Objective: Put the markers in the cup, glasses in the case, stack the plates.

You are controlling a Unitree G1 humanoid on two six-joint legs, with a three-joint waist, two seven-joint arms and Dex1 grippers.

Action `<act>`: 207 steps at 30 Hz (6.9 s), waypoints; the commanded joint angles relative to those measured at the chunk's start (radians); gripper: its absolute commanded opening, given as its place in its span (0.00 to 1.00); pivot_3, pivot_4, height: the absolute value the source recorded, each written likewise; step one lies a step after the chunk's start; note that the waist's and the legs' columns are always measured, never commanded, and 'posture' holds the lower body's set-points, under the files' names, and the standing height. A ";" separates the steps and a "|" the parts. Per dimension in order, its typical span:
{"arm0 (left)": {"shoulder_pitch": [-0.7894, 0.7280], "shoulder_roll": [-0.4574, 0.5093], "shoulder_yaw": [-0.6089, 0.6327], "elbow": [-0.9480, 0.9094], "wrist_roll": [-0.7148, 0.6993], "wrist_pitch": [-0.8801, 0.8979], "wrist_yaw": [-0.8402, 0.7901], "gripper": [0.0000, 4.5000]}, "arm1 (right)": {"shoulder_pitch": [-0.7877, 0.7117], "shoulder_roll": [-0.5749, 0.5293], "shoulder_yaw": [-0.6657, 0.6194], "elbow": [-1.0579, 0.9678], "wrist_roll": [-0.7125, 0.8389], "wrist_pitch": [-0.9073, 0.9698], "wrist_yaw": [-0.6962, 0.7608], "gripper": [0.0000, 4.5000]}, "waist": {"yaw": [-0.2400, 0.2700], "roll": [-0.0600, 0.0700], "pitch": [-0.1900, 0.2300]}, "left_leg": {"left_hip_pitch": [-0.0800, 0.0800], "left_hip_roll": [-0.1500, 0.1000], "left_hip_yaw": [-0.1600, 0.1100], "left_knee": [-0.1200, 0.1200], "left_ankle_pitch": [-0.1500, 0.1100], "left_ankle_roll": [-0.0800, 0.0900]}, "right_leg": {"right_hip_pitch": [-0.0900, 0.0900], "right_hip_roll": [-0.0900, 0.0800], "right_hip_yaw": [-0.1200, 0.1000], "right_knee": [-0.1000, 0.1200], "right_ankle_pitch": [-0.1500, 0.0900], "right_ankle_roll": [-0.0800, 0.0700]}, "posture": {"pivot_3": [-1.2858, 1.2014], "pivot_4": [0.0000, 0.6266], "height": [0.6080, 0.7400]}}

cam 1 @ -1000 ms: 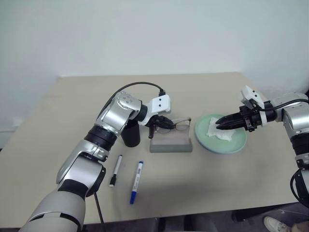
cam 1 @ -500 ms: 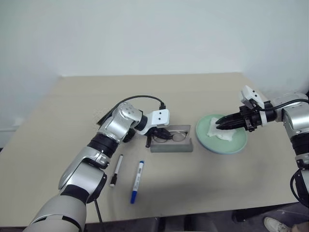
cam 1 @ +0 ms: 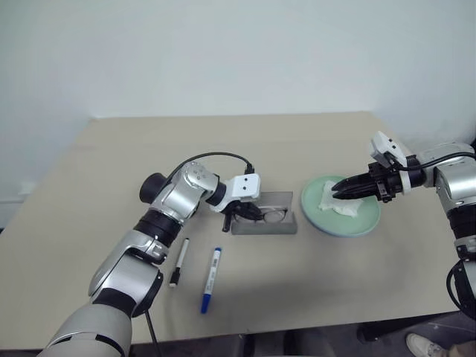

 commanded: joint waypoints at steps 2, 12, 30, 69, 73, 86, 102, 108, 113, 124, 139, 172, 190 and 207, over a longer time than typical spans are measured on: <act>0.024 0.008 0.005 -0.056 -0.018 0.031 -0.043 0.02 | -0.012 0.000 -0.036 -0.032 0.005 -0.007 -0.010 0.21 | 0.000 0.000 0.000 | 0.000 0.000 0.000 0.000 0.000 0.000 | 0.000 0.000 0.000 0.000 0.002 -0.003 | 0.52 0.00 0.96; 0.073 0.023 0.013 -0.142 -0.052 0.123 -0.095 0.02 | -0.006 0.003 -0.034 -0.038 0.006 -0.004 -0.009 0.21 | 0.000 0.000 0.000 | 0.000 0.000 0.000 0.000 0.000 0.000 | 0.000 0.000 0.000 0.000 -0.001 0.001 | 0.52 0.00 0.96; 0.047 0.056 0.015 -0.232 -0.147 0.309 -0.191 0.02 | -0.003 0.013 -0.032 -0.039 0.005 -0.005 -0.019 0.21 | 0.000 0.000 0.000 | 0.000 0.000 0.000 0.000 0.000 0.000 | 0.000 0.000 0.000 0.000 -0.001 0.001 | 0.52 0.00 0.96; -0.028 -0.014 0.105 0.069 -0.039 0.114 0.103 0.01 | -0.004 0.026 -0.038 -0.041 0.000 0.001 -0.022 0.21 | 0.001 0.000 0.000 | 0.000 -0.001 0.000 0.001 0.000 0.000 | -0.001 0.000 0.000 0.000 0.003 -0.003 | 0.52 0.00 0.96; 0.003 0.005 0.098 -0.002 -0.042 0.129 0.049 0.01 | -0.004 0.027 -0.036 -0.043 0.000 0.004 -0.023 0.21 | 0.000 0.000 0.000 | 0.000 -0.001 0.000 0.000 0.000 0.000 | 0.000 -0.001 0.000 0.000 0.003 -0.003 | 0.52 0.00 0.96; 0.153 0.168 0.020 -0.419 -0.076 0.301 -0.137 0.01 | -0.017 0.035 -0.034 -0.025 -0.010 -0.007 -0.025 0.21 | -0.001 0.000 0.000 | 0.001 0.000 0.000 0.000 0.000 0.000 | -0.001 0.000 0.000 0.000 0.003 -0.003 | 0.52 0.00 0.96; 0.166 0.176 0.107 -0.513 -0.144 0.390 -0.033 0.01 | -0.029 0.050 -0.030 -0.007 -0.016 -0.026 -0.026 0.21 | 0.000 0.000 0.000 | 0.001 0.000 0.000 0.000 0.000 0.000 | 0.000 0.000 0.000 0.000 -0.001 -0.001 | 0.52 0.00 0.96; 0.102 0.232 0.302 -0.520 -0.300 0.554 -0.003 0.01 | -0.028 0.054 -0.029 -0.007 -0.016 -0.027 -0.026 0.21 | -0.002 0.000 0.000 | 0.002 0.000 0.000 0.000 0.000 0.000 | 0.000 0.000 0.000 0.000 0.000 0.001 | 0.52 0.00 0.96; 0.150 0.427 0.496 -0.508 -0.423 0.669 -0.036 0.14 | -0.032 0.059 -0.028 0.000 -0.019 -0.033 -0.024 0.21 | -0.017 0.000 0.000 | 0.002 0.000 0.000 -0.001 0.000 -0.001 | -0.002 0.002 0.001 0.001 0.000 0.002 | 0.52 0.00 0.96; 0.364 0.760 0.842 -0.125 -0.480 0.603 -0.051 0.97 | -0.028 0.069 -0.030 0.014 -0.024 -0.043 -0.022 0.21 | -0.013 0.001 0.000 | 0.002 -0.001 0.001 -0.005 0.001 -0.002 | -0.006 0.001 0.003 0.000 -0.001 -0.001 | 0.52 0.00 0.96; 0.526 0.623 0.914 0.192 -0.503 0.447 0.040 0.97 | -0.035 0.077 -0.025 0.005 -0.020 -0.025 -0.012 0.21 | 0.000 -0.002 -0.002 | 0.001 0.001 0.007 -0.015 0.004 -0.008 | -0.014 -0.002 0.002 0.000 0.001 -0.006 | 0.52 0.00 0.96; 0.517 0.573 0.799 0.040 -0.546 0.571 0.030 0.24 | -0.032 0.085 -0.025 -0.010 -0.024 -0.006 -0.028 0.21 | -0.001 -0.007 -0.004 | 0.001 0.003 0.010 -0.016 0.004 -0.008 | -0.017 -0.005 0.000 0.000 0.005 -0.010 | 0.52 0.00 0.96; -0.007 0.561 0.468 0.061 -0.322 0.224 -0.115 0.24 | -0.042 0.107 -0.033 0.017 -0.036 -0.040 -0.034 0.21 | -0.001 -0.009 -0.005 | 0.002 0.002 0.028 -0.016 0.004 -0.005 | -0.018 -0.016 -0.004 -0.002 0.010 -0.002 | 0.52 0.00 0.96; -0.100 0.538 0.492 0.611 -0.182 0.107 0.029 0.68 | -0.010 0.095 -0.050 -0.028 -0.029 -0.021 -0.045 0.21 | -0.009 -0.013 -0.003 | 0.000 0.004 0.027 -0.010 0.002 0.000 | -0.023 -0.016 -0.008 -0.001 0.015 -0.003 | 0.52 0.00 0.96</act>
